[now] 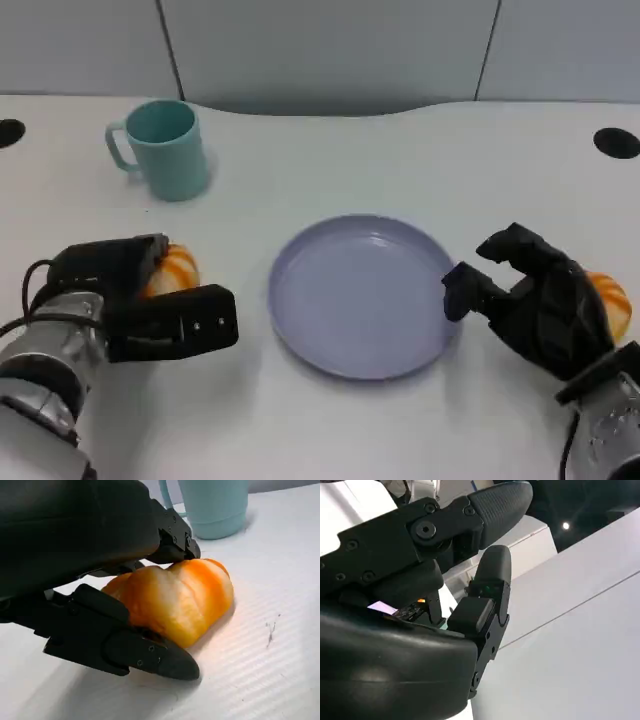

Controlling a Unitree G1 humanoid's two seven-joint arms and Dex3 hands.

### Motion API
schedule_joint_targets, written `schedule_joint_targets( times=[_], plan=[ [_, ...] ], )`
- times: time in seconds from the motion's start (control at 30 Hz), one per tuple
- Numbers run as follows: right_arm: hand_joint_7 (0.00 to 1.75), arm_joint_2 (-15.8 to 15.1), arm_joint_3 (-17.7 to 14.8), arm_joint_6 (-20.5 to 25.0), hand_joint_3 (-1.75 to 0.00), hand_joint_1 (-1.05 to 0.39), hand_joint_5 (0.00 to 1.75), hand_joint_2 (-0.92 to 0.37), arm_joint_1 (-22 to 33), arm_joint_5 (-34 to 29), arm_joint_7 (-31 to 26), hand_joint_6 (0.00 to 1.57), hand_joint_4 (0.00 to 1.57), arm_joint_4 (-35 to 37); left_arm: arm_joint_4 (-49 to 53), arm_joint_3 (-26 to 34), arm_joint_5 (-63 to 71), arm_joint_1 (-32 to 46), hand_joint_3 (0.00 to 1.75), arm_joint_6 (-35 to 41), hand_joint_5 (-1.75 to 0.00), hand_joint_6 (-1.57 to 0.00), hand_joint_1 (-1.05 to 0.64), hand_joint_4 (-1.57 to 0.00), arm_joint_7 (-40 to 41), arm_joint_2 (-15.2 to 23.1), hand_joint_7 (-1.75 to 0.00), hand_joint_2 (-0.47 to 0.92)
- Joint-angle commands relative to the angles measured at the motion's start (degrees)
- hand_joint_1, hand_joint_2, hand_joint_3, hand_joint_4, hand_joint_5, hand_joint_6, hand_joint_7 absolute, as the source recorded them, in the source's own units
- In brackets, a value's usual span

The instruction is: Grasp the bread from the table and place it into the plate.

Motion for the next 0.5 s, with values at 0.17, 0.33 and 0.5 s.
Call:
schedule_joint_targets(
  times=[0.17,0.33,0.5],
  plan=[
    [0.63,-0.90,0.29,0.25,0.00,-0.48,1.48,-0.88,0.33,0.37,-0.43,0.94,0.76,-1.06,-0.01,1.70,-1.14,1.70,0.00,-2.21,-0.14,-1.11,-0.02,-1.09,2.55,0.72,-0.15,0.78],
    [0.64,-0.72,0.24,0.07,0.00,-0.48,1.47,-0.88,0.01,0.46,-0.59,0.94,0.76,-0.75,-0.21,1.22,-0.18,0.83,0.00,-3.65,-0.13,-1.15,-0.05,-1.14,3.21,1.59,-0.13,0.75],
    [0.62,-0.76,0.30,-0.08,0.00,-0.48,1.44,-0.88,-0.80,0.19,-0.99,0.95,0.77,0.24,-0.40,1.59,-0.39,0.03,0.00,-5.05,-0.11,-1.14,-0.02,-1.16,4.32,2.17,-0.10,0.75]
  ],
)
